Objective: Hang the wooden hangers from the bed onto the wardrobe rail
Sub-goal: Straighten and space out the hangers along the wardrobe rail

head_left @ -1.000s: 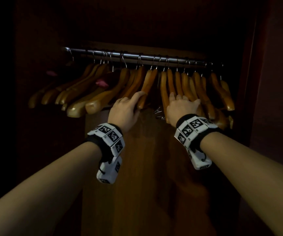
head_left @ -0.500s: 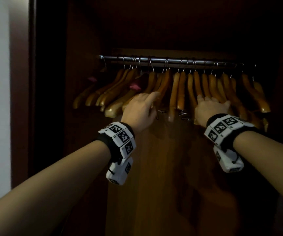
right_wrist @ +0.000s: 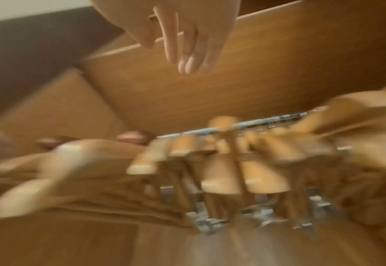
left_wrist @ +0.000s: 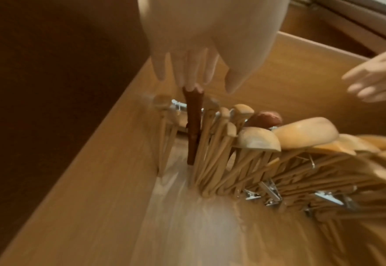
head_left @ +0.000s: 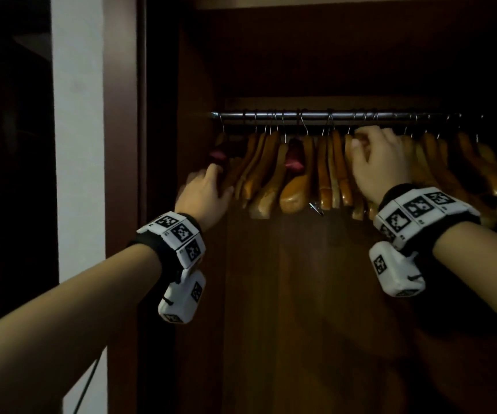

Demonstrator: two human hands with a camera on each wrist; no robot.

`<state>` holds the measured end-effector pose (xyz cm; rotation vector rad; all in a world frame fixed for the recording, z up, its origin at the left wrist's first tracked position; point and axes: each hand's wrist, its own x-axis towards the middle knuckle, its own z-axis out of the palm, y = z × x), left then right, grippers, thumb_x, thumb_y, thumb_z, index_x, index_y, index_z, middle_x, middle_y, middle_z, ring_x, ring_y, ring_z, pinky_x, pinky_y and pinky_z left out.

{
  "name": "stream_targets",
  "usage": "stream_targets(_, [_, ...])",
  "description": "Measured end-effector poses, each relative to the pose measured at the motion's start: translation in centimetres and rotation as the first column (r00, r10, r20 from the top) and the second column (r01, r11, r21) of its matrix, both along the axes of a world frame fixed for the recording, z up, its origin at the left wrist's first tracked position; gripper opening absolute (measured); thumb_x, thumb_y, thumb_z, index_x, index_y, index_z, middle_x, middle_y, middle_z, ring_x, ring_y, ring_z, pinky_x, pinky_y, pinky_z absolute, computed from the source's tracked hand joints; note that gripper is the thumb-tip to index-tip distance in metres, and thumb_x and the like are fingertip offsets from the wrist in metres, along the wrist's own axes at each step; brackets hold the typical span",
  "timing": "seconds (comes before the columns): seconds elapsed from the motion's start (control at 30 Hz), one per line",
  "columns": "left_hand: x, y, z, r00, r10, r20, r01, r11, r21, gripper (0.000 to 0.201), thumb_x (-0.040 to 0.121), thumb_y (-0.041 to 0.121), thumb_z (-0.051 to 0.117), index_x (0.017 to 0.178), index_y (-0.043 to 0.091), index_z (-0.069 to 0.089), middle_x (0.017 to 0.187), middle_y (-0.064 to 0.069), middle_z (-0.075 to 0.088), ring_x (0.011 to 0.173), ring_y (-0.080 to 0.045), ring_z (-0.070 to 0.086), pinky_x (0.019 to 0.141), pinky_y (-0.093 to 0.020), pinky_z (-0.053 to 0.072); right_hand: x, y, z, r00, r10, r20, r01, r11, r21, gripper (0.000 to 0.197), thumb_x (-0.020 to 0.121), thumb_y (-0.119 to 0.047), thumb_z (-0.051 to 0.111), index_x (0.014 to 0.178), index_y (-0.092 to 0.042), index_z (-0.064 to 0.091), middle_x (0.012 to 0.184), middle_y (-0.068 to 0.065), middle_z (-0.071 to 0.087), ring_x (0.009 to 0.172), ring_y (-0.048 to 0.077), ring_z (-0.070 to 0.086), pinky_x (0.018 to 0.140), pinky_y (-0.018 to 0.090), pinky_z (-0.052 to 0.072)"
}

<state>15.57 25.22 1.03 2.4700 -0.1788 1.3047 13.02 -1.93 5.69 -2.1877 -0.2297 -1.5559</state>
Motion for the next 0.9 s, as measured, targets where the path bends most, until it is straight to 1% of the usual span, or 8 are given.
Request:
stream_targets(0.13, [0.7, 0.8, -0.4, 0.994, -0.06, -0.094, 0.051, 0.994, -0.093, 0.048, 0.093, 0.045, 0.045, 0.133, 0.019, 0.038, 0.131, -0.011, 0.051, 0.124, -0.03, 0.043, 0.099, -0.043, 0.04, 0.2, 4.0, -0.3, 0.992, 0.09, -0.085, -0.09, 0.996, 0.003, 0.038, 0.096, -0.033, 0.043, 0.129, -0.014, 0.048, 0.123, 0.01, 0.05, 0.112, 0.027, 0.051, 0.094, 0.039, 0.044])
stream_targets(0.2, [0.6, 0.8, -0.5, 0.992, -0.071, -0.105, 0.059, 0.992, -0.113, 0.049, 0.095, 0.048, 0.041, 0.134, 0.018, 0.038, 0.134, -0.012, 0.047, 0.128, -0.03, 0.038, 0.103, -0.044, 0.036, 0.4, 5.4, -0.3, 0.982, 0.088, -0.169, -0.085, 0.996, 0.025, 0.043, 0.094, -0.037, 0.046, 0.132, -0.016, 0.044, 0.129, 0.01, 0.047, 0.117, 0.027, 0.049, 0.097, 0.039, 0.043])
stream_targets(0.33, [0.6, 0.8, 0.1, 0.998, -0.059, -0.023, 0.055, 0.988, -0.147, 0.048, 0.096, 0.044, 0.04, 0.134, 0.015, 0.039, 0.14, -0.011, 0.039, 0.132, -0.029, 0.03, 0.108, -0.043, 0.028, 0.8, 7.2, 0.2, 0.965, 0.051, -0.257, -0.056, 0.998, -0.014, 0.052, 0.092, -0.04, 0.051, 0.137, -0.017, 0.039, 0.136, 0.01, 0.041, 0.124, 0.027, 0.042, 0.099, 0.036, 0.039])
stream_targets(0.47, [0.7, 1.0, 1.5, 0.991, -0.103, 0.079, 0.12, 0.961, -0.25, 0.049, 0.094, 0.037, 0.048, 0.136, 0.015, 0.036, 0.14, -0.009, 0.039, 0.13, -0.027, 0.035, 0.105, -0.043, 0.033, 1.4, 8.1, 1.4, 0.953, -0.015, -0.302, 0.0, 0.999, -0.05, 0.059, 0.091, -0.044, 0.051, 0.141, -0.018, 0.031, 0.141, 0.012, 0.033, 0.127, 0.03, 0.038, 0.091, 0.034, 0.039])
stream_targets(0.6, [1.7, 0.8, 2.4, 0.993, -0.092, -0.07, 0.071, 0.962, -0.262, 0.055, 0.092, 0.032, 0.053, 0.138, 0.014, 0.029, 0.139, -0.013, 0.038, 0.128, -0.032, 0.038, 0.1, -0.041, 0.036, 2.6, 8.3, 2.2, 0.91, -0.093, -0.404, 0.079, 0.996, -0.052, 0.064, 0.091, -0.044, 0.052, 0.143, -0.016, 0.026, 0.144, 0.015, 0.03, 0.128, 0.034, 0.039, 0.092, 0.039, 0.041])
stream_targets(0.73, [2.9, 0.6, 2.6, 0.978, -0.089, -0.187, 0.024, 0.946, -0.323, 0.057, 0.093, 0.029, 0.051, 0.141, 0.012, 0.024, 0.14, -0.017, 0.037, 0.128, -0.036, 0.038, 0.101, -0.043, 0.035, 3.8, 8.6, 2.4, 0.879, -0.183, -0.44, 0.137, 0.981, -0.134, 0.058, 0.093, -0.035, 0.052, 0.142, -0.013, 0.027, 0.143, 0.016, 0.032, 0.123, 0.035, 0.045, 0.078, 0.034, 0.039])
stream_targets(0.77, [3.1, 0.5, 2.7, 0.974, -0.092, -0.207, 0.016, 0.938, -0.345, 0.057, 0.094, 0.028, 0.051, 0.142, 0.013, 0.024, 0.141, -0.017, 0.036, 0.128, -0.036, 0.038, 0.101, -0.044, 0.035, 4.0, 8.7, 2.5, 0.874, -0.198, -0.444, 0.149, 0.978, -0.143, 0.057, 0.094, -0.034, 0.052, 0.142, -0.013, 0.028, 0.142, 0.016, 0.033, 0.122, 0.035, 0.045, 0.077, 0.034, 0.039])
stream_targets(0.9, [3.8, 0.4, 2.9, 0.966, -0.093, -0.241, -0.012, 0.915, -0.402, 0.062, 0.09, 0.027, 0.057, 0.141, 0.014, 0.024, 0.138, -0.017, 0.041, 0.126, -0.036, 0.042, 0.1, -0.044, 0.036, 4.8, 8.8, 2.7, 0.86, -0.21, -0.465, 0.161, 0.976, -0.144, 0.057, 0.093, -0.029, 0.053, 0.141, -0.013, 0.028, 0.142, 0.017, 0.032, 0.123, 0.036, 0.044, 0.087, 0.039, 0.043])
